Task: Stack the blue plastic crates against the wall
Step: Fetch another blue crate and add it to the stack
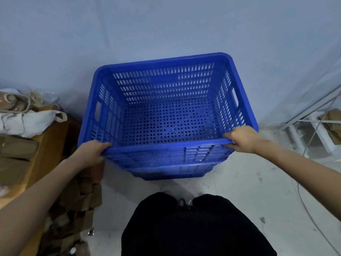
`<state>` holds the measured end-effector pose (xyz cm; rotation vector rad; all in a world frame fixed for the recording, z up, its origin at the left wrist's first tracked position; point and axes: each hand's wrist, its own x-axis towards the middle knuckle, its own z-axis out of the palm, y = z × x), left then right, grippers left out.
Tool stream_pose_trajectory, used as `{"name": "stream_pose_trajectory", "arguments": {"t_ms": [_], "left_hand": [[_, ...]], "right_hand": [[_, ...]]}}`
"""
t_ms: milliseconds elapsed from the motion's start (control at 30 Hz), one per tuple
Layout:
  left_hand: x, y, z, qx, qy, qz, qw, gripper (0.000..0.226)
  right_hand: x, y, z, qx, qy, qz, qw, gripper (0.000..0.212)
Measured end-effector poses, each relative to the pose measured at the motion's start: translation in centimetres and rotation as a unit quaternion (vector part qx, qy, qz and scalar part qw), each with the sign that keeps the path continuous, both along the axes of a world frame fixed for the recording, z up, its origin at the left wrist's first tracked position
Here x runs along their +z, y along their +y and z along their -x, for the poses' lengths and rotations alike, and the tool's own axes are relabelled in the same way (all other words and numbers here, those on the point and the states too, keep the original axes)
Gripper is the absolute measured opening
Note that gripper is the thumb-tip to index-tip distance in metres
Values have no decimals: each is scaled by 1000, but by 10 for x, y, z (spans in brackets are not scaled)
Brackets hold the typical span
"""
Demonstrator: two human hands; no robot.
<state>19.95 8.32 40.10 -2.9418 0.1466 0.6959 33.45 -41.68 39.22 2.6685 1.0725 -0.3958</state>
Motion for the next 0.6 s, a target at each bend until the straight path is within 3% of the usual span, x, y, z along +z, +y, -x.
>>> {"name": "stream_pose_trajectory", "arguments": {"t_ms": [67,233,600], "left_hand": [[2,1,0,-2,-5,-33,999,39],[-6,6,8,-5,-25,-4,1000,25],[-21,10,0,14,-54,17,998,17]], "right_hand": [[0,2,-1,4,-3,-5,1000,30],[-11,-11,9,-7,-21,-39,999,25],[-22,-4,7,-15,-56,-81,995,14]]}}
